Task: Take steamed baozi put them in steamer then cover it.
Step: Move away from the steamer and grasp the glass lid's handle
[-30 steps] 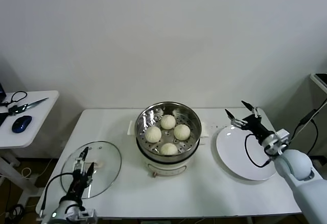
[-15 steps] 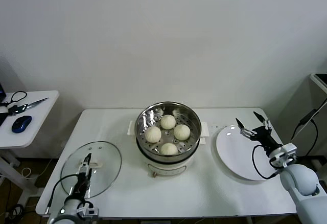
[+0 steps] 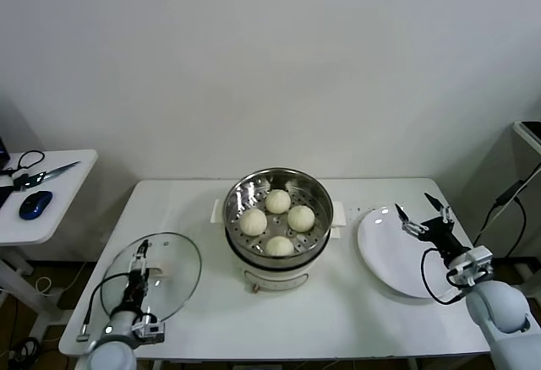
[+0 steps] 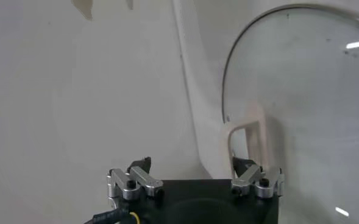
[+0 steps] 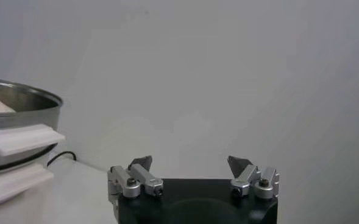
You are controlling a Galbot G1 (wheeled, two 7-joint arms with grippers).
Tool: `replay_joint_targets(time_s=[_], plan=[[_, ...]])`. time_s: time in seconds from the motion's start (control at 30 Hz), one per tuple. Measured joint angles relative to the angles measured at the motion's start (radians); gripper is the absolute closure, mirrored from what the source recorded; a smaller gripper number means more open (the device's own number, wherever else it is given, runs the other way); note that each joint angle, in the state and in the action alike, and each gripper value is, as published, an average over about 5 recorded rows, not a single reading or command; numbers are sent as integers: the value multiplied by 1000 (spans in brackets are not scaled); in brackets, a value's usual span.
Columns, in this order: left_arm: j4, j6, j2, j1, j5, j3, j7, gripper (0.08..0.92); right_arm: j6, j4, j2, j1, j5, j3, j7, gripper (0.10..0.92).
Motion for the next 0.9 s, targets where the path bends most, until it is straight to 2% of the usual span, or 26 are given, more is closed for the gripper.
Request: replay_joint_targets(time_s=[0.43, 0.53, 0.9], plan=[[89, 2, -2, -75, -25, 3, -32, 194, 14, -16, 24, -9, -42, 18, -4, 203], [100, -2, -2, -81, -36, 3, -37, 260, 16, -19, 28, -6, -51, 19, -5, 203], [101, -16, 4, -82, -86, 3, -39, 580, 24, -34, 38, 8, -75, 15, -6, 203]])
